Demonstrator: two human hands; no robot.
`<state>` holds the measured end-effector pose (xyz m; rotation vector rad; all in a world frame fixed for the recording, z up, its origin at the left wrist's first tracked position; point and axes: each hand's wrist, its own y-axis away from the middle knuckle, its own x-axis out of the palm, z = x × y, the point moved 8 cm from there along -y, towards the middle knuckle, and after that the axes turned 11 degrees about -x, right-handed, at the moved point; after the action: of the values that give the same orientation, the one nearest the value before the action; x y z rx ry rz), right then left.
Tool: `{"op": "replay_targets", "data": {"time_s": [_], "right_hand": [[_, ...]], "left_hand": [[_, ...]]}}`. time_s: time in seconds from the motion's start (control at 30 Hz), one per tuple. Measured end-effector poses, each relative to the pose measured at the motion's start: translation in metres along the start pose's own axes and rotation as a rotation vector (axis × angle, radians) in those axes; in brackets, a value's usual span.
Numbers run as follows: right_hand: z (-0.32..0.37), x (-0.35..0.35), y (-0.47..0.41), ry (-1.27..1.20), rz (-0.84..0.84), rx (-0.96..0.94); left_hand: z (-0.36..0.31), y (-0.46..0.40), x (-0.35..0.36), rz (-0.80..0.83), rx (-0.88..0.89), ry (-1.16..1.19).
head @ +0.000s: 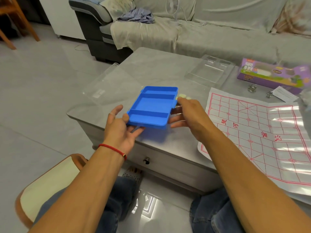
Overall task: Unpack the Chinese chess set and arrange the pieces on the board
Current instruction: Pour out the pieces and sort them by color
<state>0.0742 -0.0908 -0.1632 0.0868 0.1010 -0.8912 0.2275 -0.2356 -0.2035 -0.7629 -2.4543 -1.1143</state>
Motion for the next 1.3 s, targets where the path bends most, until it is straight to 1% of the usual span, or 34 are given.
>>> {"op": "replay_targets", "data": {"time_s": [0.13,0.23,0.3,0.4,0.5,0.63,0.7,0.83,0.9,0.97,1.13,1.3], "right_hand": [[-0.005,-0.015,0.005,-0.137,-0.084,0.018],[-0.007,-0.024,0.006,-0.264,-0.112,0.054],[-0.008,-0.029,0.006,-0.297,-0.112,0.069],[-0.008,-0.028,0.006,-0.404,-0.076,0.084],[-0.007,-0.029,0.006,-0.507,-0.090,0.096],[-0.012,-0.032,0.007,-0.575,-0.118,0.130],[-0.011,-0.035,0.006,-0.559,-0.098,0.124],[-0.003,-0.042,0.003,-0.445,-0.060,0.048],[-0.003,-0.047,0.001,-0.332,-0.060,0.019],[-0.007,-0.050,0.001,-0.277,-0.051,0.020],[-0.009,-0.057,0.004,-0.389,-0.041,0.079],[-0.013,-0.066,0.001,-0.339,-0.107,0.076]], "left_hand": [[0.006,0.005,0.019,0.085,-0.007,-0.022],[0.011,0.007,0.027,0.103,-0.020,0.006],[0.015,0.009,0.029,0.095,-0.013,0.013],[0.018,0.010,0.035,0.066,0.054,-0.058],[0.016,0.008,0.041,0.063,0.150,-0.161],[0.017,0.009,0.047,0.105,0.164,-0.209],[0.016,0.010,0.049,0.129,0.177,-0.224],[0.013,0.012,0.052,0.156,0.214,-0.277],[0.011,0.016,0.055,0.158,0.262,-0.327],[0.007,0.019,0.057,0.147,0.320,-0.393],[0.005,0.023,0.064,0.169,0.423,-0.491],[0.009,0.023,0.070,0.171,0.462,-0.523]]}}
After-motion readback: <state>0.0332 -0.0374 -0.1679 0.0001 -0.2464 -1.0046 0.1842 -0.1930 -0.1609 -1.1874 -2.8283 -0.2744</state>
